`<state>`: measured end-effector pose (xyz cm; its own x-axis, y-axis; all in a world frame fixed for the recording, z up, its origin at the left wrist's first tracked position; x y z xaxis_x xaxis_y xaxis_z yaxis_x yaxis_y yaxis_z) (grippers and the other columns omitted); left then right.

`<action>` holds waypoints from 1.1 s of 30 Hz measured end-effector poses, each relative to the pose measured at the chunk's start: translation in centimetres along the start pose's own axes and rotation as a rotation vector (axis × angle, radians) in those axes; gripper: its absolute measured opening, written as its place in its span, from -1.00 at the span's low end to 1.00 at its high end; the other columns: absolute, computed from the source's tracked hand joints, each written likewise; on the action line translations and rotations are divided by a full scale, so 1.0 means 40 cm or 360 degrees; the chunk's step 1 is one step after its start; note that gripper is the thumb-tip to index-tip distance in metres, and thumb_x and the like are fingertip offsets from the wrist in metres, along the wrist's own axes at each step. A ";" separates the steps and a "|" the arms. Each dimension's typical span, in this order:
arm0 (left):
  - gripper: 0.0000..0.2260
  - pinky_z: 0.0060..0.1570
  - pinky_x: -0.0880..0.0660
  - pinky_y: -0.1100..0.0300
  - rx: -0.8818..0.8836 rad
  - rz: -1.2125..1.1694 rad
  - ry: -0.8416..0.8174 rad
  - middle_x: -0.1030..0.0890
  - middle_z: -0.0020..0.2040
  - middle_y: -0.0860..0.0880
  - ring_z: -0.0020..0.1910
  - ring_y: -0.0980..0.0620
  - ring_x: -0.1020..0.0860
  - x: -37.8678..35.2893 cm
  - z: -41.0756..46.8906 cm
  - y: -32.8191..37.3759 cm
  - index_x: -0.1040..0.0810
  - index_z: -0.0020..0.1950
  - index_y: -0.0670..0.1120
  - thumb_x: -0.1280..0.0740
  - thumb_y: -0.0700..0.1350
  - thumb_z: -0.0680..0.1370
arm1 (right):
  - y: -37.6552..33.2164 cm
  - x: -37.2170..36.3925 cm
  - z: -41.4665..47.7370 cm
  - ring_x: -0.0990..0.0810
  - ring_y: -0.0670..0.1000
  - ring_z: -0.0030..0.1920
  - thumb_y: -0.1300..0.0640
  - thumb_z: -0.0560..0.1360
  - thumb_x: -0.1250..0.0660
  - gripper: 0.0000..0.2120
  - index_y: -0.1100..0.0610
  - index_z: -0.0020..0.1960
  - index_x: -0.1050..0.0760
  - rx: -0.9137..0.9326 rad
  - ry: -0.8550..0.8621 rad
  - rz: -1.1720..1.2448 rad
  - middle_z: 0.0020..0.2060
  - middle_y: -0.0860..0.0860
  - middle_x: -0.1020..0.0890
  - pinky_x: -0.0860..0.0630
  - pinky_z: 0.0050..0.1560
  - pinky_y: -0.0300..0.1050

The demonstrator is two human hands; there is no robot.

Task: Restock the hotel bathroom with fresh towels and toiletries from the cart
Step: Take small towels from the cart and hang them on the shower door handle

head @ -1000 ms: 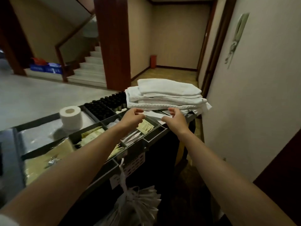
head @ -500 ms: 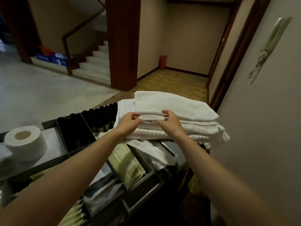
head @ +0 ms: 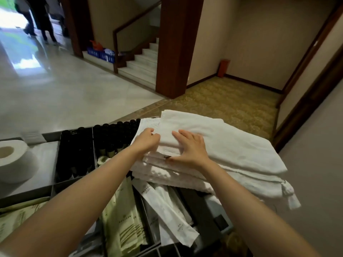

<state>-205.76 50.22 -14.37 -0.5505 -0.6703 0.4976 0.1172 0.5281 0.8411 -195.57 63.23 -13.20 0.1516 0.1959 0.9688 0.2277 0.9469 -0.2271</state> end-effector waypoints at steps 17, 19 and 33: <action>-0.65 -0.08 -0.43 0.10 -0.0084 -0.0709 -0.0003 -0.63 -0.13 -0.10 -0.09 -0.07 -0.55 -0.048 0.031 0.121 -0.53 -0.06 -0.04 -0.01 0.04 0.68 | 0.107 0.056 0.037 -0.61 0.14 0.03 -0.24 0.32 -0.15 -0.62 -0.06 -0.03 -0.52 -0.0444 0.0416 0.1049 -0.04 0.00 -0.68 -0.52 0.08 0.20; -0.67 -0.17 -0.43 0.14 -0.0061 -0.0760 0.0015 -0.62 -0.16 -0.11 -0.11 -0.07 -0.56 -0.046 0.031 0.117 -0.55 -0.03 -0.08 -0.05 0.03 0.67 | 0.108 0.047 0.032 -0.62 0.10 0.00 -0.24 0.31 -0.20 -0.64 -0.07 -0.03 -0.52 -0.0463 0.0382 0.0971 -0.07 -0.03 -0.69 -0.54 0.07 0.14; -0.73 0.09 -0.49 0.08 -0.0035 -0.0797 0.0044 -0.56 0.01 -0.13 0.00 -0.03 -0.53 -0.022 -0.009 0.096 -0.49 0.09 -0.07 -0.02 -0.01 0.68 | 0.019 0.056 0.036 -0.45 0.12 0.19 0.27 0.40 -0.22 -0.66 -0.01 0.11 -0.49 -0.0361 0.0408 0.0023 0.13 -0.03 -0.59 -0.31 0.03 0.02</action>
<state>-204.53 52.67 -11.49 -0.5215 -0.8524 0.0367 -0.1386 0.1270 0.9822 -196.44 64.77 -11.07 0.3866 0.1114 0.9155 0.4277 0.8578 -0.2850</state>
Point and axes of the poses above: each hand's wrist, its own z-axis towards the middle knuckle, its own x-axis out of the back of the hand, y = z × x, the point moved 8 cm from there along z, towards the middle knuckle
